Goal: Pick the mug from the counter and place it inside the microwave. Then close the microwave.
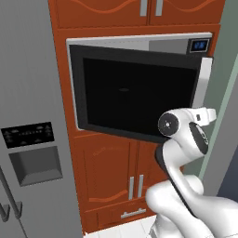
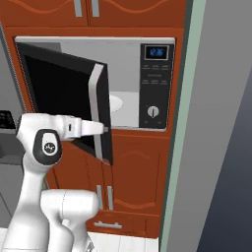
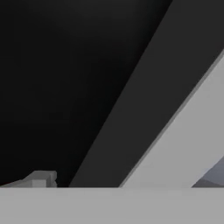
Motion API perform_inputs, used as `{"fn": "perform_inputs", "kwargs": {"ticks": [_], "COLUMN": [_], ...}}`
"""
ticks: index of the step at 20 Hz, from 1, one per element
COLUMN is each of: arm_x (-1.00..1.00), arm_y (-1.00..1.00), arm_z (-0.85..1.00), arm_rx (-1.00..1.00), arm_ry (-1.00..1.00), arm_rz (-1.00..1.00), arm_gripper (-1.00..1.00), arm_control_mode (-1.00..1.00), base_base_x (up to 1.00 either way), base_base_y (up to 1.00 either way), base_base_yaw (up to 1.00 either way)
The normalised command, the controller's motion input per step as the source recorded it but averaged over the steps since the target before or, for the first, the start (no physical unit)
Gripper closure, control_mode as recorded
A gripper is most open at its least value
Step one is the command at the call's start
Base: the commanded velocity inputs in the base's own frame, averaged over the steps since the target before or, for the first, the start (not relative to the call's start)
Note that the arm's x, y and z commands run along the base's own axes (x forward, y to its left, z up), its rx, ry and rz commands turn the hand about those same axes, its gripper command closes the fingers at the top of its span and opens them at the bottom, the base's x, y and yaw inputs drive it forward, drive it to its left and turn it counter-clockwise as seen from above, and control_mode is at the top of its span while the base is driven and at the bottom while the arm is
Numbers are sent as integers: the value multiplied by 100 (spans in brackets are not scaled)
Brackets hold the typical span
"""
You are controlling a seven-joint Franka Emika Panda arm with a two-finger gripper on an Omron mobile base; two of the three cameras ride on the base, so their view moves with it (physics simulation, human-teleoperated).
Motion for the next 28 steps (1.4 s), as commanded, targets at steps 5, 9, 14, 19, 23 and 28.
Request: {"fn": "perform_inputs", "kwargs": {"ticks": [5, 9, 14, 19, 23, 28], "arm_x": [43, 40, 40, 28, 33, 39], "arm_y": [-32, -29, -24, -23, -22, -16], "arm_z": [5, 5, 11, 16, 13, 14], "arm_rx": [0, 0, 3, 7, 8, 6], "arm_ry": [-1, -2, -1, 0, 0, 0], "arm_rz": [16, 15, 14, 13, 9, 5], "arm_gripper": [-100, -100, -100, -100, -100, -100], "arm_control_mode": [-100, -100, -100, -100, -100, -100], "base_base_x": [0, 0, 0, 0, 0, 0], "base_base_y": [0, 0, 0, 0, 0, 0], "base_base_yaw": [0, 0, 0, 0, 0, 0]}}
